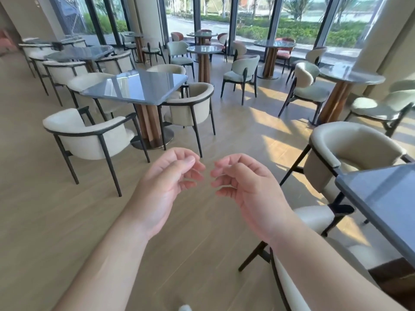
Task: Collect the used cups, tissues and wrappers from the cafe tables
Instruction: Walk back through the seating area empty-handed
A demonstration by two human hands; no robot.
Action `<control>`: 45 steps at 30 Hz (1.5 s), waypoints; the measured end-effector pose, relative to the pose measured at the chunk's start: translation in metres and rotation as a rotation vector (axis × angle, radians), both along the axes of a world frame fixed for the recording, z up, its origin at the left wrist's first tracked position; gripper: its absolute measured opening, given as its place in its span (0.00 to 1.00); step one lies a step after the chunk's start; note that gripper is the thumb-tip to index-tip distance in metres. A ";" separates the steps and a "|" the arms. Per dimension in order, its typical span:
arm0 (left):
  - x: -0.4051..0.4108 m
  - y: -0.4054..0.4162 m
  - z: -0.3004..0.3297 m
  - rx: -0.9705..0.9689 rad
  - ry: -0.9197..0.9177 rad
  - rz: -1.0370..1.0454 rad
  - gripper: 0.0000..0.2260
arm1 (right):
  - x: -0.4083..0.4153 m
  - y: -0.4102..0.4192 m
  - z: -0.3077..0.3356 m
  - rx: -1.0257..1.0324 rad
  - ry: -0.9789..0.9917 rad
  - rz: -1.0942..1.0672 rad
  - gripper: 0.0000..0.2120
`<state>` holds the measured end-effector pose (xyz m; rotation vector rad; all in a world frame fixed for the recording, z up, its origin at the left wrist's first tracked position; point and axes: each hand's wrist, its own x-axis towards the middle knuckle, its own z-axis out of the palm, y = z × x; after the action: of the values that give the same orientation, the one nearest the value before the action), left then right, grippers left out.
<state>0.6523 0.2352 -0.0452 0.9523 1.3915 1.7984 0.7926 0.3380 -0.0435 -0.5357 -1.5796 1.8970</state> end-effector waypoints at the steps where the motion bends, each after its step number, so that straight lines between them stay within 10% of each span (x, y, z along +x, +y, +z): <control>1: -0.020 0.015 0.002 0.002 -0.009 -0.008 0.09 | -0.020 0.012 0.001 0.001 -0.012 -0.014 0.06; 19: -0.241 0.253 0.003 -0.019 -0.057 -0.183 0.08 | -0.235 0.217 0.009 0.016 -0.023 -0.206 0.05; 45: -0.430 0.740 0.009 0.004 -0.021 -0.080 0.04 | -0.392 0.726 0.009 -0.075 0.069 -0.268 0.09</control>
<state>0.2221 0.9749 -0.0357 0.9749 1.3193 1.7472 0.4004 1.0642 -0.0347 -0.6715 -1.3245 1.7571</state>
